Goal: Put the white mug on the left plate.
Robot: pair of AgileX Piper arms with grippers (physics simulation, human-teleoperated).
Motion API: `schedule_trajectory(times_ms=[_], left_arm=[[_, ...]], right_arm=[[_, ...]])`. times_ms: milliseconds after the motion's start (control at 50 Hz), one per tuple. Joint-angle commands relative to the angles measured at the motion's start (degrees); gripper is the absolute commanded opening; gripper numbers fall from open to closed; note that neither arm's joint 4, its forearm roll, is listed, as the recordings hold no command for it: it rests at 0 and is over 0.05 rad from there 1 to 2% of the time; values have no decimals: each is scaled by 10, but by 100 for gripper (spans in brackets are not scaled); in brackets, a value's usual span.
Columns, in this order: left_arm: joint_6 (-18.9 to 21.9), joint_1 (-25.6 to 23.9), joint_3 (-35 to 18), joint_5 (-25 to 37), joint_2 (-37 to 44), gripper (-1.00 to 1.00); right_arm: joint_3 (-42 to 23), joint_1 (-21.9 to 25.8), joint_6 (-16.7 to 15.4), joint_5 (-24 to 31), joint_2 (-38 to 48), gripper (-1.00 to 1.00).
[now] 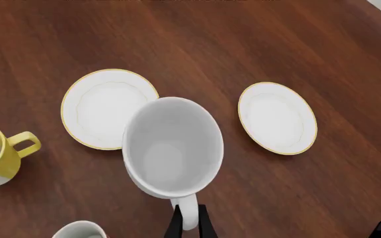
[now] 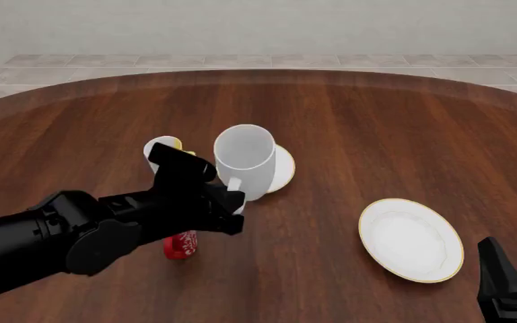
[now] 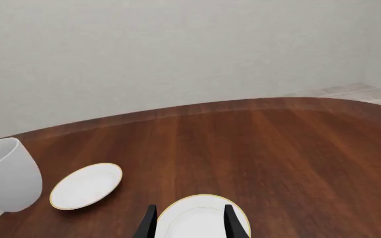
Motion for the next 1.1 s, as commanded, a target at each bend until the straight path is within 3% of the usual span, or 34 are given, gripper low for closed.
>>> schedule_trajectory(times_ms=[20, 320, 720, 1100], left_arm=[[15, 12, -29, 17, 14, -100], [12, 33, -106, 52, 57, -100], [14, 79, -165, 63, 126, -100], [15, 72, -232, 73, 197, -100]], right_arm=[[0, -1, 0, 0, 0, 100], [0, -4, 2, 0, 0, 100], [0, -5, 0, -2, 0, 100], [0, -4, -6, -4, 0, 100]])
